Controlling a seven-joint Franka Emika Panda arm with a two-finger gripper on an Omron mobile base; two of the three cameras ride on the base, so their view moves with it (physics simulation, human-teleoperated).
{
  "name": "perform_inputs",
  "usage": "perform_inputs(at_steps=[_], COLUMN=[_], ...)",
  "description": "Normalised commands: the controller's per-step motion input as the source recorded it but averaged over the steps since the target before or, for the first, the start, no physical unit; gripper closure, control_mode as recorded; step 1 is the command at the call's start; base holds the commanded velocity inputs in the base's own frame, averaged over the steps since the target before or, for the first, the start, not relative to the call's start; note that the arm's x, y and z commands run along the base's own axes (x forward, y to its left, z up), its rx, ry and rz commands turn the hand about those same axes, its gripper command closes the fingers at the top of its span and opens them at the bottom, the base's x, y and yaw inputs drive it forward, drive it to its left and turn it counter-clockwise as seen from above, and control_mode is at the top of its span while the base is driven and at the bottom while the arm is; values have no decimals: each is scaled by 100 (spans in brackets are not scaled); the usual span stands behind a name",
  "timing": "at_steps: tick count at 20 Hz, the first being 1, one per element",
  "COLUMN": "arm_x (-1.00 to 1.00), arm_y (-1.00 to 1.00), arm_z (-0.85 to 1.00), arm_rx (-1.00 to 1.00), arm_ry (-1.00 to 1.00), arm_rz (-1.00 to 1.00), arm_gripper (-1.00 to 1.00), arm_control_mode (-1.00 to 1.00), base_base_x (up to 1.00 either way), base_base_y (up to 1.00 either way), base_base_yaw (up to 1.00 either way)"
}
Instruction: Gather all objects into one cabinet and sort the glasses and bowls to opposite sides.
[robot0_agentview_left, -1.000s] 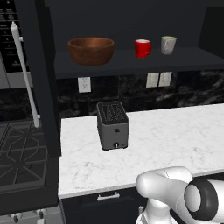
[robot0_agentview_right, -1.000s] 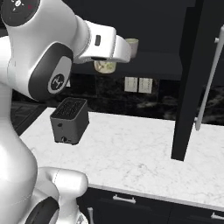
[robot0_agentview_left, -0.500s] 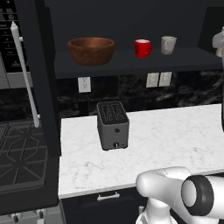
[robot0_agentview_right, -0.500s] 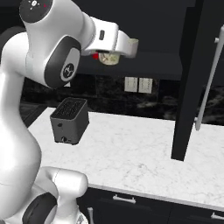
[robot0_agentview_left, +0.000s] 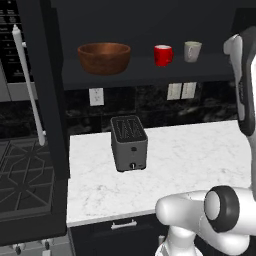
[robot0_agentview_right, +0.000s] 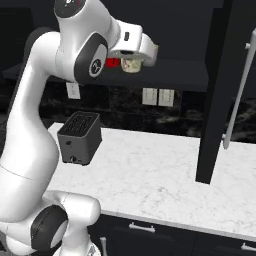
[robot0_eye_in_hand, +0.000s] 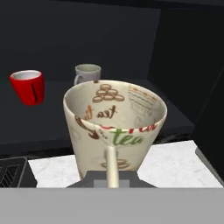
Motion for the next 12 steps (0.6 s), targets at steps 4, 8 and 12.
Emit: perform_inputs(at_steps=[4, 8, 12], arm_x=[91, 75, 66], arm_y=[0, -4, -28], arm_z=[-17, -47, -64], arm_rx=[0, 0, 0], arm_ry=[4, 0, 0], arm_rz=[1, 0, 0], arm_gripper=[100, 100, 100], arm_control_mode=[-100, -100, -100], base_base_x=[0, 0, 0], base_base_y=[0, 0, 0], base_base_yaw=[0, 0, 0])
